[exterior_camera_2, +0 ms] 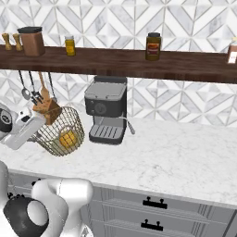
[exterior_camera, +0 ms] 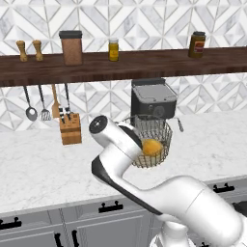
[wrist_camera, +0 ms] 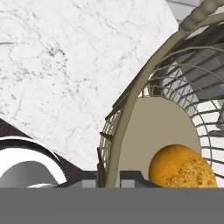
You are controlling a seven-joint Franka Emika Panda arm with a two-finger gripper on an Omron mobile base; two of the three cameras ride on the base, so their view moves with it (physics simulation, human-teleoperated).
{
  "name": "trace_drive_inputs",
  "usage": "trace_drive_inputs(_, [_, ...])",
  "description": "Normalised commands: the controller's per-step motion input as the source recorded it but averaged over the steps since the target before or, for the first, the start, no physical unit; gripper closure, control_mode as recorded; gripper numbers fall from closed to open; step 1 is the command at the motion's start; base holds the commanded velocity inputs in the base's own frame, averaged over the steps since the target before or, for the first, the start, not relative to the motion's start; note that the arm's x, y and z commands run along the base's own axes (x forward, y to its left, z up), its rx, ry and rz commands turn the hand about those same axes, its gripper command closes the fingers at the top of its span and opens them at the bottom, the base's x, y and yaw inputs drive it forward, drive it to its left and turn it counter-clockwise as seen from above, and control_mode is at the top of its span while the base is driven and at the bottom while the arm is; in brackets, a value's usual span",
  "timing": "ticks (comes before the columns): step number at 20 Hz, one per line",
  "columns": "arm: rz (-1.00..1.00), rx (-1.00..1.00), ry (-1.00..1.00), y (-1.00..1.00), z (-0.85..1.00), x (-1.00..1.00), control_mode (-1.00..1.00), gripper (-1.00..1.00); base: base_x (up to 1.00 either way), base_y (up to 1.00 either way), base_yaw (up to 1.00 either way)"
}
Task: Open the cabinet, pick up the bread from the cabinet and place it in the basket. Then move the basket to the dining counter.
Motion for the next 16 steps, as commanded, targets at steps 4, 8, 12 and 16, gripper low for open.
trace_drive_inputs(4, [0.06, 0.05, -0.12, -0.34, 1.00, -0.51, -1.00, 1.00, 0.00, 0.00, 0.00])
trace_drive_inputs(8, [0.06, 0.05, -0.01, -0.34, 0.96, -0.12, -1.00, 1.00, 0.00, 0.00, 0.00])
trace_drive_inputs(12, [0.09, 0.01, 0.16, -0.23, 0.75, 0.12, -1.00, 1.00, 0.00, 0.00, 0.00])
trace_drive_inputs(16, [0.09, 0.00, 0.14, -0.39, 0.50, 0.02, -1.00, 1.00, 0.00, 0.00, 0.00])
